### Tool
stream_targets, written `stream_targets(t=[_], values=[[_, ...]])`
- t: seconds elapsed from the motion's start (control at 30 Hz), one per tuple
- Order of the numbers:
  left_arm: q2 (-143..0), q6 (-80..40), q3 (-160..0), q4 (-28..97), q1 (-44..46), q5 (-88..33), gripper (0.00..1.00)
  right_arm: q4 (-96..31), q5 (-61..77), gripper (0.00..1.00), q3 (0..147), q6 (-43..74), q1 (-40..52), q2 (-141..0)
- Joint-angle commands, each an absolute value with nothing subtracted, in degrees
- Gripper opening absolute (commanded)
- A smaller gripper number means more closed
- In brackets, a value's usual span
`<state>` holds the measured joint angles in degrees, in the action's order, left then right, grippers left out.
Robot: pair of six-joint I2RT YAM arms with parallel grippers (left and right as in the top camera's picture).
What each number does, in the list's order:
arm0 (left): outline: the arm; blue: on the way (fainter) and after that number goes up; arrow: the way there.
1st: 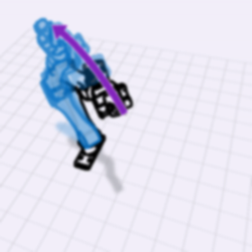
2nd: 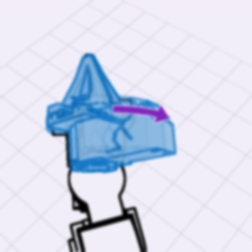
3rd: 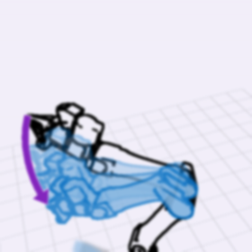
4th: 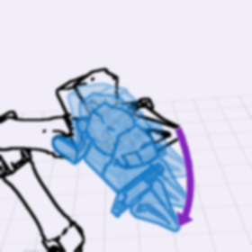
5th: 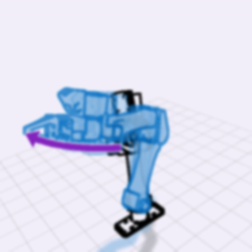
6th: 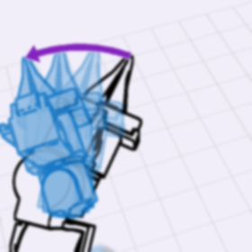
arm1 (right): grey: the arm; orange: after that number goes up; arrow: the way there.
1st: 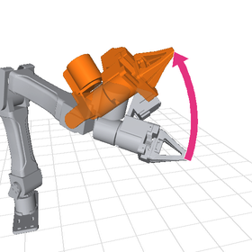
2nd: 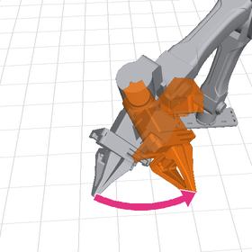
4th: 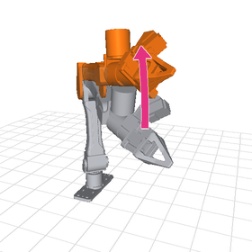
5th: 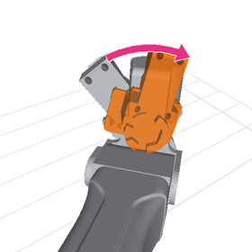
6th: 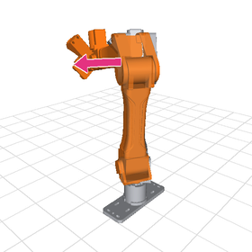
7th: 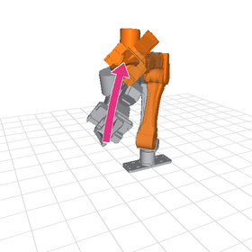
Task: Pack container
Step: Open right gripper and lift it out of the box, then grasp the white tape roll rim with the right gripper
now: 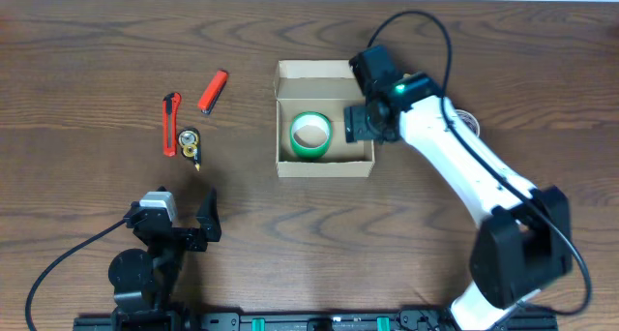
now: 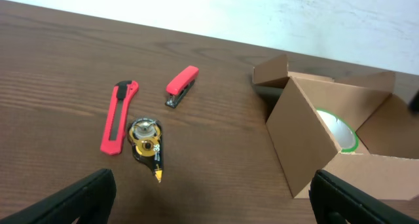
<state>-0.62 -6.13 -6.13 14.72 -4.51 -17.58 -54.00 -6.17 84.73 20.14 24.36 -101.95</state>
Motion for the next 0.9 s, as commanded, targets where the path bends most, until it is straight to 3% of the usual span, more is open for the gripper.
stream_targets(t=[0.0, 0.2, 0.3, 0.6, 0.87], values=[[-0.3, -5.5, -4.7, 14.9, -4.8, -17.0, 0.95, -53.8, -6.0, 0.99, 88.1, 12.9, 22.4, -94.6], [-0.3, -5.5, -4.7, 14.9, -4.8, -17.0, 0.95, -53.6, -8.4, 0.99, 88.1, 3.2, 22.1, -89.9], [-0.3, -5.5, -4.7, 14.9, -4.8, -17.0, 0.95, -54.8, -16.8, 0.99, 88.1, 4.7, 20.4, -89.8], [-0.3, -5.5, -4.7, 14.9, -4.8, -17.0, 0.95, -55.9, -12.1, 0.99, 87.3, 6.4, 3.3, -94.1], [-0.3, -5.5, -4.7, 14.9, -4.8, -17.0, 0.95, -54.0, -11.6, 0.97, 87.3, 9.4, -3.2, -103.9]])
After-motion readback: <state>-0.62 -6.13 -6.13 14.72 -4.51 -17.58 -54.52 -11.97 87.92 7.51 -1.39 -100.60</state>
